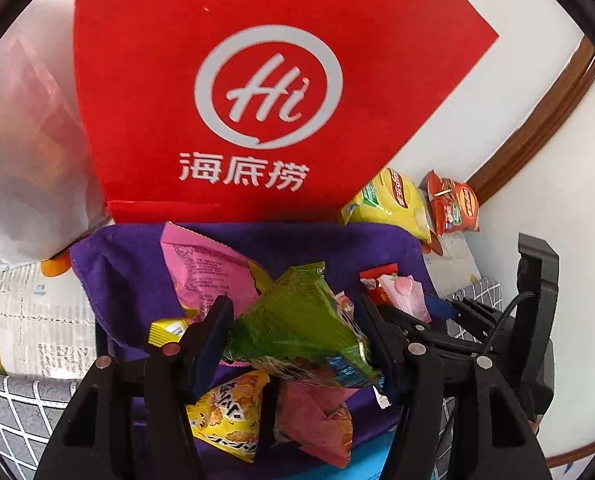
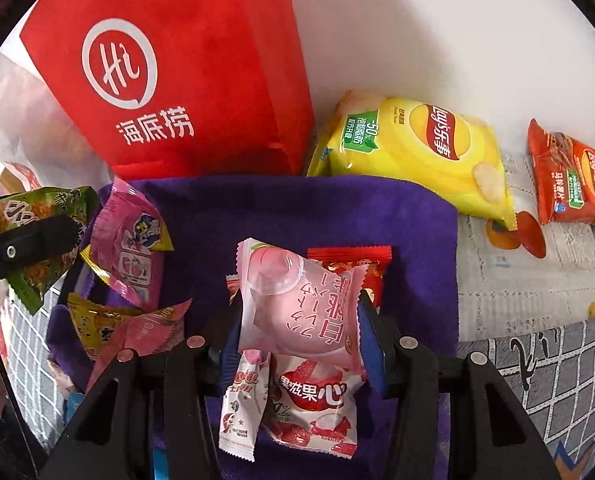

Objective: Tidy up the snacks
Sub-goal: 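Lower the pink round bag and green bag onto the towel and open both grippers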

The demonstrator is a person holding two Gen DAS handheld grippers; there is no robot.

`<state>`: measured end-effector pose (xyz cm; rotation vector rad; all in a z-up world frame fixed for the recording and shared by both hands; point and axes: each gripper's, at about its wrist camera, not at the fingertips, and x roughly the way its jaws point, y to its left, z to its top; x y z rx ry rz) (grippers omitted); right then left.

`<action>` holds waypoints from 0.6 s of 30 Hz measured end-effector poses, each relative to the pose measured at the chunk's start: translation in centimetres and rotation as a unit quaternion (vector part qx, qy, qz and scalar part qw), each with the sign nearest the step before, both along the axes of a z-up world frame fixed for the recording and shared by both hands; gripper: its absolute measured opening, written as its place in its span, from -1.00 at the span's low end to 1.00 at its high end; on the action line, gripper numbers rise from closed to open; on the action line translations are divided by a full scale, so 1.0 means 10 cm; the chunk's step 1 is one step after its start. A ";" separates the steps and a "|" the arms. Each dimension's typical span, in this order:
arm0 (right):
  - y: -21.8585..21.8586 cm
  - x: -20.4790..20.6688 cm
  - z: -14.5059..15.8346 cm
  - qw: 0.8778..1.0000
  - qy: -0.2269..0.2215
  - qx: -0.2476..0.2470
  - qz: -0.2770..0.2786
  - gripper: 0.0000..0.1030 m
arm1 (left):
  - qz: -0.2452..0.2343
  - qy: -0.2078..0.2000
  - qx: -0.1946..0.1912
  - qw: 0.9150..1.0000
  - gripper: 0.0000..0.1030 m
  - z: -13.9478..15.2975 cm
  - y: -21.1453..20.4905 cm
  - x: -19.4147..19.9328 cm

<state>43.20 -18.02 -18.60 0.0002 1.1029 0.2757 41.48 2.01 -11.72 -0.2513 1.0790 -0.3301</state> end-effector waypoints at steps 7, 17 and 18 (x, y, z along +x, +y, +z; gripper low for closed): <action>0.01 0.03 -0.08 1.000 0.007 -0.006 0.001 0.05 | -0.003 0.007 0.005 1.000 0.17 -0.04 -0.09 0.02; 0.02 0.01 0.01 1.000 -0.013 -0.007 0.004 0.25 | -0.010 0.015 0.015 1.000 0.17 -0.13 -0.18 0.03; 0.02 0.00 0.03 1.000 -0.014 -0.006 0.005 0.28 | -0.010 0.018 0.015 1.000 0.17 -0.14 -0.19 0.03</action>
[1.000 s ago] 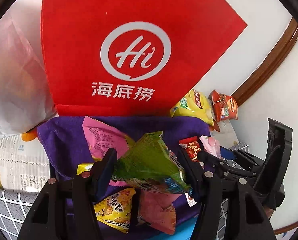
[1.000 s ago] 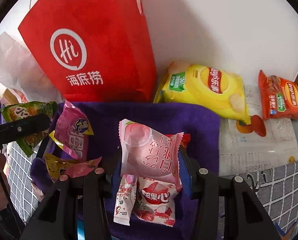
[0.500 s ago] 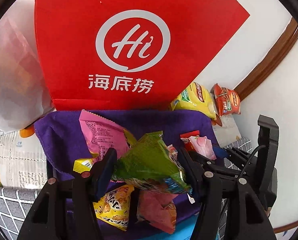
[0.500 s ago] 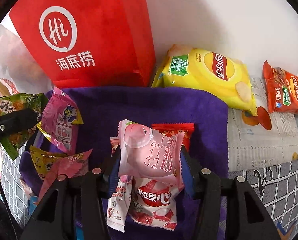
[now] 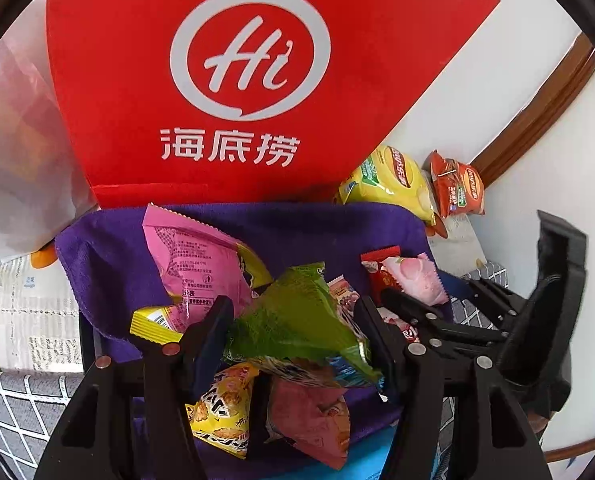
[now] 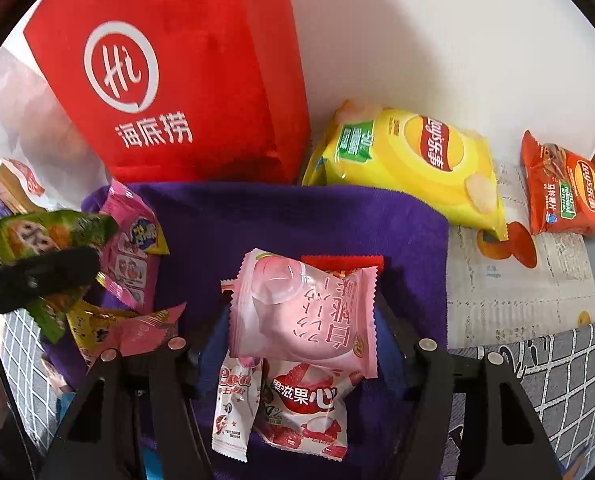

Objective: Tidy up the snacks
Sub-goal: 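Lower the pink round bag and green bag onto the towel and open both grippers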

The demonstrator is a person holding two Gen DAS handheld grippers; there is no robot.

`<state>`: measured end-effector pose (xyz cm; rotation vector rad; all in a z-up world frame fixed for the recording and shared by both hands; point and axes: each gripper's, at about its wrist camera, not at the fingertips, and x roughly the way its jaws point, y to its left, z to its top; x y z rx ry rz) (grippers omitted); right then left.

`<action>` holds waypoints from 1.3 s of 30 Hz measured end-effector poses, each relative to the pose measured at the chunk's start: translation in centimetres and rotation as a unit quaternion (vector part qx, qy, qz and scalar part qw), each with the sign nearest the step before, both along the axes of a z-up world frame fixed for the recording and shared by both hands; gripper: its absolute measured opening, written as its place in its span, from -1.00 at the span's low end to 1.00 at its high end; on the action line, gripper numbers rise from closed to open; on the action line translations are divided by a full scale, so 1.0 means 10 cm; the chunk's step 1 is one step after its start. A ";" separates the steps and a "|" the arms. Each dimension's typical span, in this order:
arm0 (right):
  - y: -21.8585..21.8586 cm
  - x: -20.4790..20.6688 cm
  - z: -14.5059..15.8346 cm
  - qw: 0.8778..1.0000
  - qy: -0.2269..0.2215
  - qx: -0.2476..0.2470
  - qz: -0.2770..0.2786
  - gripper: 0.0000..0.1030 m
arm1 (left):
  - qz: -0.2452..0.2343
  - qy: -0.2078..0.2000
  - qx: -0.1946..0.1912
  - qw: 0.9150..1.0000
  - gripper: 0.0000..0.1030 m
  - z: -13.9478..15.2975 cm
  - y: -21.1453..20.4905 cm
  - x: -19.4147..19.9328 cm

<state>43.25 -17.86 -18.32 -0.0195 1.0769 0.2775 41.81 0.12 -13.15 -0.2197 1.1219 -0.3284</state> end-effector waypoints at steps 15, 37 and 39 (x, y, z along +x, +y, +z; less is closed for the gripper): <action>-0.11 -0.06 0.22 1.000 -0.020 0.000 -0.007 0.56 | -0.015 0.027 0.008 0.999 0.18 -0.15 -0.12 0.06; -0.34 -0.11 0.51 0.997 -0.061 0.026 -0.045 0.56 | -0.022 0.034 0.006 0.999 0.51 -0.18 -0.21 0.06; -0.34 -0.12 0.53 0.997 -0.065 0.021 -0.045 0.56 | -0.019 0.032 -0.002 0.999 0.55 -0.14 -0.18 0.06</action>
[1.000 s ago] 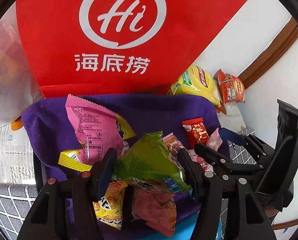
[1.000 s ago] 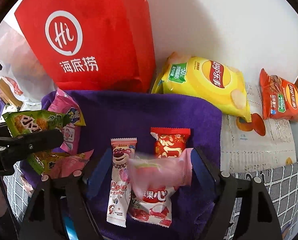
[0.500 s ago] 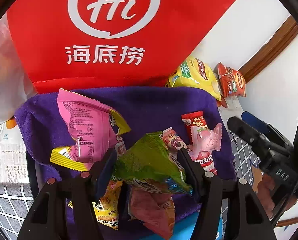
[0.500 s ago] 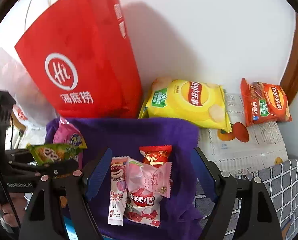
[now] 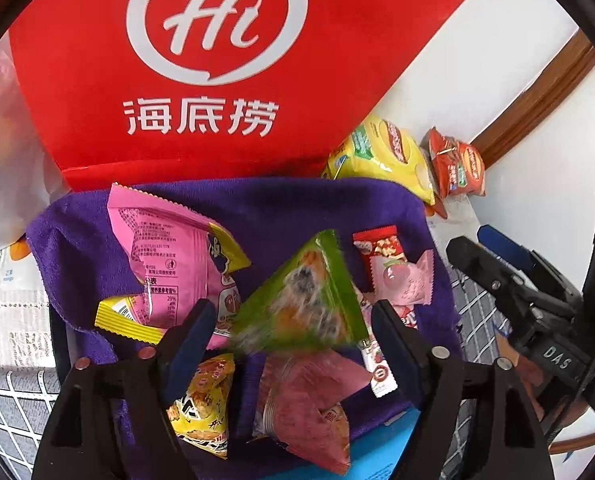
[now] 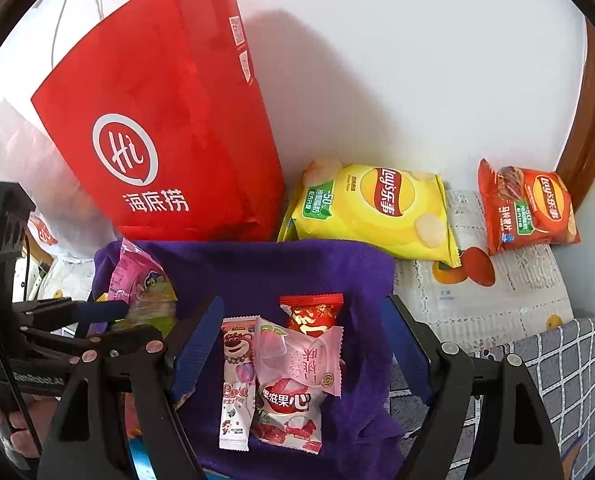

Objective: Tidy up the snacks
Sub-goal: 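Lower the pink round bag and green bag onto the towel and open both grippers, then move both grippers back to the blue tissue pack beside the towel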

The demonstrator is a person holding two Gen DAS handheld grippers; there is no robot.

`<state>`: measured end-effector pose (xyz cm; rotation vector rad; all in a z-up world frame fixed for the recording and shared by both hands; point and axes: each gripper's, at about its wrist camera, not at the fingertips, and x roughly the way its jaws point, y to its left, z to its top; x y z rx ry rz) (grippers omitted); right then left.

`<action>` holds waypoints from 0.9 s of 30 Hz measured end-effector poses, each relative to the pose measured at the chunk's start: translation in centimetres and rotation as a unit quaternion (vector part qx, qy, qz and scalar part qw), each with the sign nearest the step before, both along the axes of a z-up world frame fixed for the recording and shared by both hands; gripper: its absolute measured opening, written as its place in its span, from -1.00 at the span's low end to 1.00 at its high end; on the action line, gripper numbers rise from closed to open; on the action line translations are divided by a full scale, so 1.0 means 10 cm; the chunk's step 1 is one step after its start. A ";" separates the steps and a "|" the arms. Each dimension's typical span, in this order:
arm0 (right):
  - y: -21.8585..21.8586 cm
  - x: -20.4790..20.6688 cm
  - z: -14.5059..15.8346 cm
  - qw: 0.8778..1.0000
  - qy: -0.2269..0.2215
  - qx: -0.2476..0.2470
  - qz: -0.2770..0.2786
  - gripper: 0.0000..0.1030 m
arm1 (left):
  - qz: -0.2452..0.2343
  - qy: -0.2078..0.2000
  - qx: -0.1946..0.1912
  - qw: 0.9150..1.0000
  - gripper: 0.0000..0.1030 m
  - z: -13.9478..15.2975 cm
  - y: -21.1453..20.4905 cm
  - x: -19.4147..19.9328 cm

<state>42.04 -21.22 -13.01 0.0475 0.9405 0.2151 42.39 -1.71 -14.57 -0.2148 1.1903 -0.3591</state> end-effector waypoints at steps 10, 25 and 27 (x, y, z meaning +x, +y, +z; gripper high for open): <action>-0.04 -0.09 0.21 1.000 -0.030 0.005 -0.001 0.56 | 0.005 -0.024 -0.032 0.999 0.58 0.27 0.19 -0.08; 0.17 -0.38 0.53 0.998 -0.065 0.002 0.018 0.31 | -0.004 -0.068 -0.023 0.997 0.58 0.55 0.22 -0.26; 0.17 -0.46 0.56 0.998 -0.063 0.017 0.014 0.24 | -0.006 -0.078 -0.015 0.997 0.58 0.62 0.22 -0.30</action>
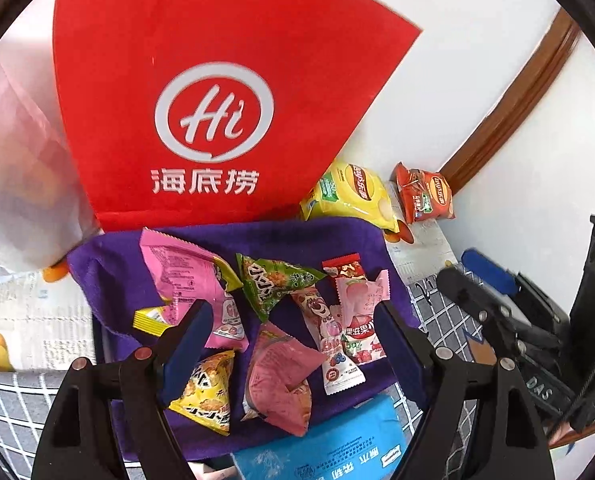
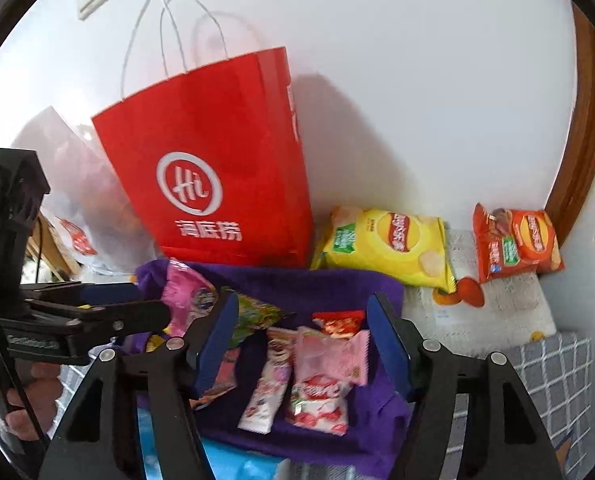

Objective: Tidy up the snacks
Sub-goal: 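Move both grippers back to the blue tissue pack beside the towel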

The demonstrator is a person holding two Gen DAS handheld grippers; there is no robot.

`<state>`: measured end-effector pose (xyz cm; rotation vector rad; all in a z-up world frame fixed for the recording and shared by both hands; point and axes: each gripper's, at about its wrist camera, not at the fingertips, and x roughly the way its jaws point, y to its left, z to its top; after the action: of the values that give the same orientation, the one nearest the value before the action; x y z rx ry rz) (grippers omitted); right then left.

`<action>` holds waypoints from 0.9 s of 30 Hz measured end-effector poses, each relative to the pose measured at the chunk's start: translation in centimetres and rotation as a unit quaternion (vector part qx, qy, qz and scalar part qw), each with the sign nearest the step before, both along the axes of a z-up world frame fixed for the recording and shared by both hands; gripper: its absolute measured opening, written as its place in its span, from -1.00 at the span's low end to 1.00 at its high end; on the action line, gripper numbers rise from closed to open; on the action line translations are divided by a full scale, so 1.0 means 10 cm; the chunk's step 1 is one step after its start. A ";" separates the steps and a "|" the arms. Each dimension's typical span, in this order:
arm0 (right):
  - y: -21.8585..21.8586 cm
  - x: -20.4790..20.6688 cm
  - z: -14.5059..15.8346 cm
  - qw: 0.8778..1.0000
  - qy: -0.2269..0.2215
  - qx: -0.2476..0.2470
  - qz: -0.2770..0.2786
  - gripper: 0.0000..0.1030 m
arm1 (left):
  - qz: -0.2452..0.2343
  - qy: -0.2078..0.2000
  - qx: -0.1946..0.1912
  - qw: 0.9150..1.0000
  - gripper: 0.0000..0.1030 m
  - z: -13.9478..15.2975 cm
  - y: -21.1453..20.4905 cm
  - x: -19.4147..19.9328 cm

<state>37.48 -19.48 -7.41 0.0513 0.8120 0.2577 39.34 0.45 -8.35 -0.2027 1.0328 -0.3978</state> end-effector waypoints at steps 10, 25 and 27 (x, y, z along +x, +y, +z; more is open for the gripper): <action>0.23 -0.68 0.01 0.999 0.031 -0.003 0.040 -0.24 | 0.019 -0.028 0.019 0.999 0.58 0.27 0.15 -0.18; 1.24 -1.33 -0.48 0.990 0.071 -0.009 0.118 -0.20 | 0.087 0.009 0.093 0.992 0.58 -0.04 1.11 -0.98; 1.40 -1.38 -0.54 0.989 0.064 -0.031 0.129 -0.21 | 0.091 0.017 0.093 0.991 0.58 -0.14 1.20 -1.05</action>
<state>23.67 -5.45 -12.86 -0.0985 0.9554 0.4775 28.81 12.45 -9.70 -0.1352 1.0691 -0.1309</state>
